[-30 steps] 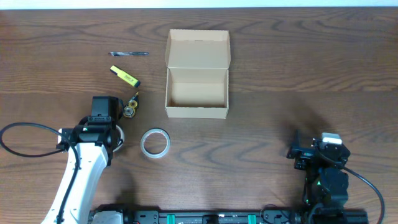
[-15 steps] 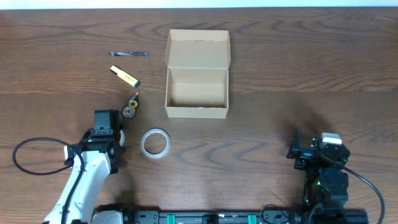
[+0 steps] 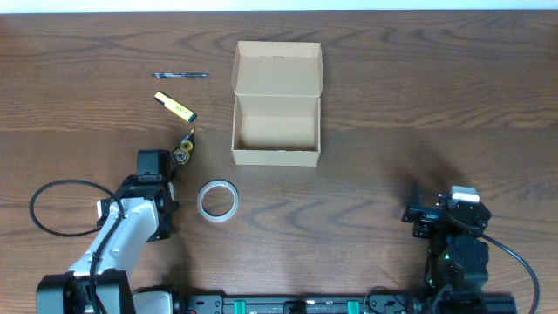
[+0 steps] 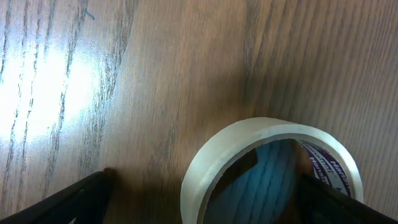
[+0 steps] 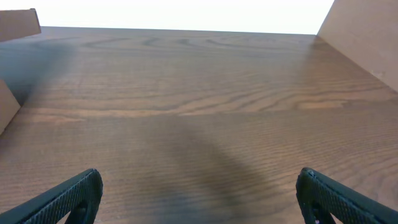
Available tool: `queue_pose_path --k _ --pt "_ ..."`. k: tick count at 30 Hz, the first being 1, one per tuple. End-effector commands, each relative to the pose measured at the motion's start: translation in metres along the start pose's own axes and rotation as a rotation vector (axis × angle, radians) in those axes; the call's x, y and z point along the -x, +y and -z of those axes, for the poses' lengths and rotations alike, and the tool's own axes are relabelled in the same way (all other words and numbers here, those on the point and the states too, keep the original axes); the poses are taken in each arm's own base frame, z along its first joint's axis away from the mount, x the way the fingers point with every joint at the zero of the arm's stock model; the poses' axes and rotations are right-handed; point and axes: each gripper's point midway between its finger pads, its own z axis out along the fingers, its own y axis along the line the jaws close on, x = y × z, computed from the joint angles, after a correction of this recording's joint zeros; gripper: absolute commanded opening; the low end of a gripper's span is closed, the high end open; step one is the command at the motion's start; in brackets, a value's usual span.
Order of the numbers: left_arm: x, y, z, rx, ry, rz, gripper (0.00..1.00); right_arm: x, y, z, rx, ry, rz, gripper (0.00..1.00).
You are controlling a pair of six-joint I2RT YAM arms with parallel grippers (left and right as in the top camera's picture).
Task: Pack container
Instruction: 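Reach the left gripper to the clear tape roll and grasp its rim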
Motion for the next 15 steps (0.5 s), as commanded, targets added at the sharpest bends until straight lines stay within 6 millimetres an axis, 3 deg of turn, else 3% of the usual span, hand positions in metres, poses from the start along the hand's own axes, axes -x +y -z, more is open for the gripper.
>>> queue_pose_path --k 1,6,8,12,15 --pt "-0.005 0.011 -0.009 0.053 0.014 0.034 0.96 -0.001 -0.002 0.0 -0.011 -0.001 -0.02 0.99" --pt "-0.011 0.011 -0.017 0.068 0.029 0.037 1.0 -0.001 -0.002 0.0 -0.011 -0.001 -0.02 0.99" --pt "-0.013 0.009 -0.019 0.063 0.036 0.039 0.86 -0.001 -0.002 0.0 -0.011 -0.001 -0.02 0.99" --pt "-0.014 0.009 -0.02 0.063 0.039 0.039 0.83 -0.001 -0.002 0.0 -0.012 -0.001 -0.02 0.99" --pt "-0.014 0.009 -0.02 0.065 0.039 0.039 0.73 -0.001 -0.002 0.0 -0.012 -0.001 -0.02 0.99"
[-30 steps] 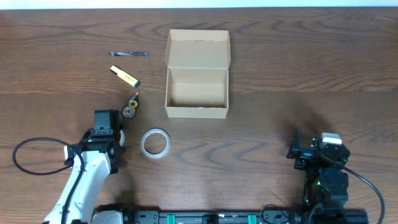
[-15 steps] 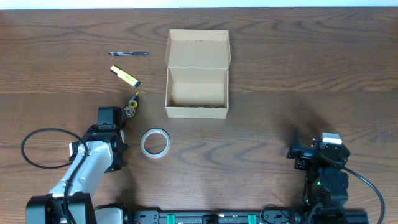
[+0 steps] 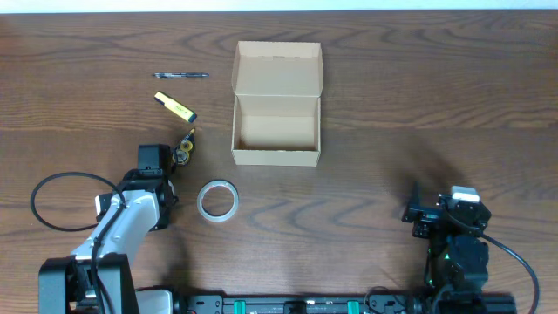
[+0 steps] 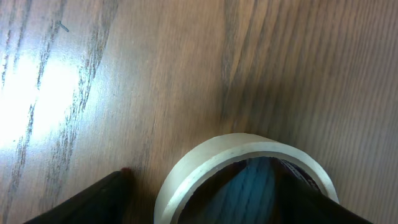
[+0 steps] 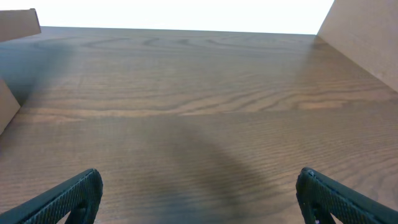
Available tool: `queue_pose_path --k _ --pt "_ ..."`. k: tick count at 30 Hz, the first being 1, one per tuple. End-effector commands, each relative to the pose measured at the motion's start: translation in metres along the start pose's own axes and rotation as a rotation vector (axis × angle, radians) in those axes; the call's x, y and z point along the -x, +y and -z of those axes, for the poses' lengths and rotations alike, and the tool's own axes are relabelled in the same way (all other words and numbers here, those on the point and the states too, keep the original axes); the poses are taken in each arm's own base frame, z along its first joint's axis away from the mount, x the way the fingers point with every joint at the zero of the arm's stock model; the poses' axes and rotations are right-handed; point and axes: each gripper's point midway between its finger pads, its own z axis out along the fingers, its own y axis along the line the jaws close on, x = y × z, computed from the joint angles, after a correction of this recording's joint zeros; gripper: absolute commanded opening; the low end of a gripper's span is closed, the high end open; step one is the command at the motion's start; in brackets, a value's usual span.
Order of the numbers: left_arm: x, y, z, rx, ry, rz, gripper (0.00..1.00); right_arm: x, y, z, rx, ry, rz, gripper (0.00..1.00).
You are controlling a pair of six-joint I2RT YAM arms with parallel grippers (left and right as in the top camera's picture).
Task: Pack container
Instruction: 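Reach the left gripper to the clear tape roll and grasp its rim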
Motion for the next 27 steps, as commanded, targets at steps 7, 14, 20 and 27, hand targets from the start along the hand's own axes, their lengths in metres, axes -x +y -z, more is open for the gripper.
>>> queue_pose_path --k 7,14,20,27 --pt "-0.019 0.026 -0.016 0.096 0.075 0.005 0.59 -0.001 -0.002 0.0 -0.011 -0.001 -0.02 0.99" --pt "-0.018 0.023 -0.016 0.087 0.072 0.006 0.31 -0.001 -0.002 0.0 -0.012 -0.001 -0.02 0.99" --pt "-0.019 0.018 -0.016 0.062 0.077 0.007 0.13 -0.001 -0.002 0.0 -0.012 -0.001 -0.02 0.99" --pt "-0.018 -0.005 0.0 -0.051 0.107 -0.056 0.06 -0.001 -0.002 0.0 -0.012 -0.001 -0.02 0.99"
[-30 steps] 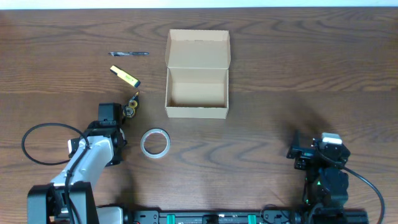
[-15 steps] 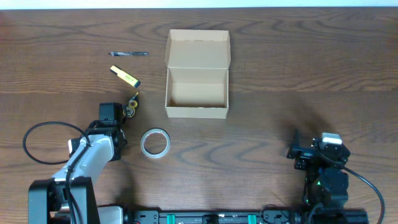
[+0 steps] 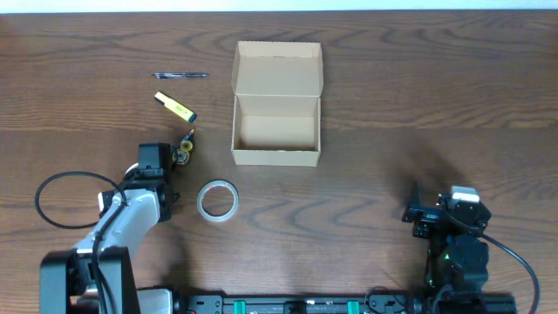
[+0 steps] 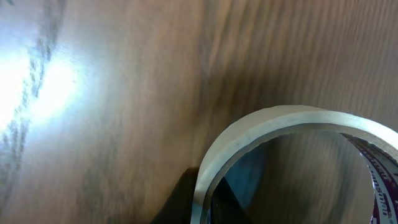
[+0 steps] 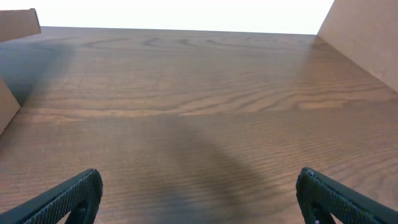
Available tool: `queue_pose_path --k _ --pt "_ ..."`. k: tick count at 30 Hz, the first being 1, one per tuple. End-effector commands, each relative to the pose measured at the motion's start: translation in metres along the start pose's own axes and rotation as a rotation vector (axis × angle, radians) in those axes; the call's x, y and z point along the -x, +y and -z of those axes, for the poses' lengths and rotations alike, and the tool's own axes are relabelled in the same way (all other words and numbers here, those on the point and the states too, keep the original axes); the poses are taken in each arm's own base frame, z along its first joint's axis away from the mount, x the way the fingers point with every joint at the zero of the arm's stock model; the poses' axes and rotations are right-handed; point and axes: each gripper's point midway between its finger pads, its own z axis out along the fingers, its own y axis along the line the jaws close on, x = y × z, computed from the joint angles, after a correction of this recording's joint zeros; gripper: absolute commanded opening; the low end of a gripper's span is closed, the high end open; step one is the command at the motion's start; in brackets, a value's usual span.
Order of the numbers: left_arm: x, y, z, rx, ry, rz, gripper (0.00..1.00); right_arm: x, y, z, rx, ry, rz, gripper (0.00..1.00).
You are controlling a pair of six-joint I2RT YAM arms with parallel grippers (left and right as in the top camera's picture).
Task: Pack container
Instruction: 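Reach the left gripper to the clear tape roll and grasp its rim, then carry the tape roll into the box and release it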
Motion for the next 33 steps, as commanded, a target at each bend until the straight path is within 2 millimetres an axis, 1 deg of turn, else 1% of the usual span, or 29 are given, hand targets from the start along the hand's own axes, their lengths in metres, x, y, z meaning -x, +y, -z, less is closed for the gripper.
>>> queue_pose_path --k 1,3,5,8,10,11,13,15,18,19,21,24,25,28,31,33 --pt "-0.007 0.0 0.008 -0.03 0.061 -0.071 0.06 -0.001 -0.002 0.0 -0.012 -0.001 -0.02 0.99" --pt "-0.003 -0.011 0.021 -0.097 0.064 -0.095 0.06 -0.001 -0.002 0.0 -0.012 -0.001 -0.02 0.99" --pt "0.001 -0.026 0.041 -0.191 0.071 -0.109 0.06 -0.001 -0.002 0.0 -0.012 -0.001 -0.02 0.99" --pt "0.007 -0.053 0.078 -0.345 0.086 -0.172 0.06 -0.001 -0.002 0.0 -0.012 -0.001 -0.02 0.99" --pt "0.008 -0.068 0.102 -0.412 0.09 -0.231 0.06 -0.001 -0.002 0.0 -0.012 -0.001 -0.02 0.99" --pt "0.007 -0.079 0.119 -0.445 0.086 -0.282 0.06 -0.001 -0.002 0.0 -0.012 -0.001 -0.02 0.99" --pt "0.002 -0.098 0.149 -0.494 0.077 -0.399 0.06 -0.001 -0.002 0.0 -0.012 -0.001 -0.02 0.99" --pt "-0.008 -0.119 0.178 -0.54 0.066 -0.539 0.06 -0.001 -0.002 0.0 -0.012 -0.001 -0.02 0.99" --pt "-0.028 -0.141 0.202 -0.573 0.068 -0.682 0.06 -0.001 -0.002 0.0 -0.011 -0.001 -0.02 0.99" --pt "-0.036 -0.146 0.207 -0.578 0.072 -0.722 0.06 -0.001 -0.002 0.0 -0.012 -0.001 -0.02 0.99" --pt "-0.059 -0.156 0.212 -0.571 0.086 -0.819 0.06 -0.001 -0.002 0.0 -0.012 -0.001 -0.02 0.99" --pt "-0.093 -0.165 0.207 -0.556 0.12 -0.913 0.06 -0.001 -0.002 0.0 -0.011 -0.001 -0.02 0.99" --pt "-0.11 -0.167 0.204 -0.551 0.146 -0.951 0.06 -0.001 -0.002 0.0 -0.011 -0.001 -0.02 0.99" --pt "-0.137 -0.169 0.199 -0.54 0.199 -1.003 0.06 -0.001 -0.002 0.0 -0.011 -0.001 -0.02 0.99" --pt "-0.171 -0.166 0.195 -0.538 0.271 -1.093 0.06 -0.001 -0.002 0.0 -0.012 -0.001 -0.02 0.99" --pt "-0.183 -0.163 0.193 -0.535 0.29 -1.122 0.06 0.0 -0.002 0.0 -0.011 -0.002 -0.02 0.99"
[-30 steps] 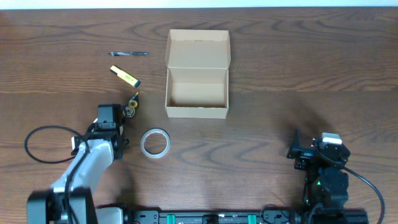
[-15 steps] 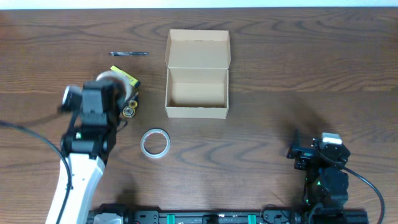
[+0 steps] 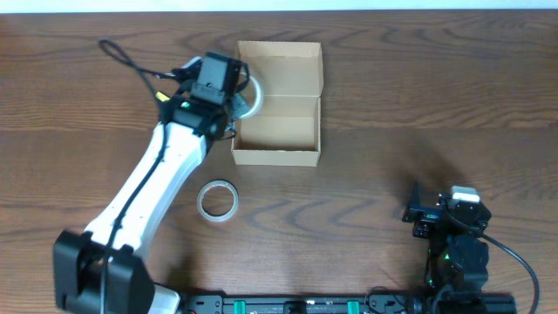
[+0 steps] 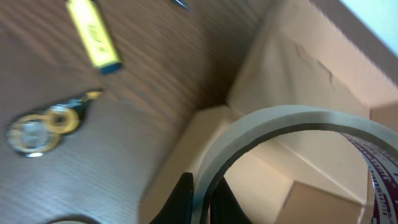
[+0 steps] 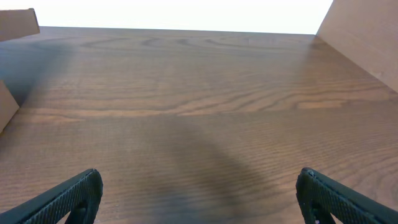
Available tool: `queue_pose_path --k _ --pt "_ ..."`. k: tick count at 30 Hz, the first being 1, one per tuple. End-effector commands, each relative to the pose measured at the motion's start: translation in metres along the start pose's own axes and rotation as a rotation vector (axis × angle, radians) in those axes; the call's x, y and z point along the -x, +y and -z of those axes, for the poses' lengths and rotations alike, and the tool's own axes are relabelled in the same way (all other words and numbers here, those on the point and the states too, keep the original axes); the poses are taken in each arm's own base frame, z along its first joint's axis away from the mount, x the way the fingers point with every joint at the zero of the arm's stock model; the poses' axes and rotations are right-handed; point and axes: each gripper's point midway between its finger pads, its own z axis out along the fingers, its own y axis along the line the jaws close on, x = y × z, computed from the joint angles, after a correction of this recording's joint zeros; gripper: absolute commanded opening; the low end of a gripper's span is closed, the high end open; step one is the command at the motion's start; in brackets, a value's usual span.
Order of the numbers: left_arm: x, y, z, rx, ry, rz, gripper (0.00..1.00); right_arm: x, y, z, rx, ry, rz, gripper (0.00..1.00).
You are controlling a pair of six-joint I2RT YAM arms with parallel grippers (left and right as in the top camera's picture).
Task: Pack container
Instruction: 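Carry the tape roll into the box and release it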
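Note:
The open cardboard box stands at the table's back middle, lid flap folded back. My left gripper is at the box's left wall, shut on the rim of a clear tape roll. In the left wrist view the fingers pinch the roll, which hangs over the box interior. A second tape roll lies flat on the table in front of the box. My right gripper is open and empty, parked at the front right.
Left of the box, the left wrist view shows a yellow highlighter, a key ring and the tip of a pen. The left arm and its cable cover them in the overhead view.
My left gripper was low at the front left, shut on a tape roll's rim. Now it is at the box's left wall with a roll in it. The right arm has not moved.
My left gripper stood open beside the tape roll at the front left, then closer with the roll between its fingers, then shut on the rim. Now it holds a roll over the box, while a roll still lies at the old spot.

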Motion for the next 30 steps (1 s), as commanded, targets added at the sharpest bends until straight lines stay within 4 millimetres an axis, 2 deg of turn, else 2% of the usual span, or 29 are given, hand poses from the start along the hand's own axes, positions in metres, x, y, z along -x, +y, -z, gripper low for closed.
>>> queue_pose_path --k 1,4,9,16,20,23,30 --pt "-0.011 -0.025 -0.002 -0.057 0.047 -0.077 0.06 -0.001 -0.002 0.0 -0.008 -0.001 -0.02 0.99" --pt "-0.033 -0.037 -0.011 -0.068 0.089 -0.168 0.06 -0.001 -0.002 0.0 -0.008 -0.001 -0.02 0.99" --pt "-0.058 -0.036 -0.029 -0.032 0.145 -0.264 0.06 -0.001 -0.002 0.0 -0.009 -0.001 -0.02 0.99" --pt "-0.07 -0.026 -0.052 0.024 0.185 -0.276 0.07 -0.001 -0.002 0.0 -0.008 -0.001 -0.02 0.99" --pt "-0.073 -0.024 -0.056 0.035 0.194 -0.278 0.15 -0.001 -0.002 0.0 -0.009 -0.001 -0.02 0.99" --pt "-0.072 -0.024 -0.056 0.035 0.193 -0.278 0.27 -0.001 -0.002 0.0 -0.008 -0.001 -0.02 0.99" --pt "-0.067 -0.027 -0.056 0.029 0.169 -0.274 0.39 -0.001 -0.002 0.0 -0.009 -0.001 -0.02 0.99"
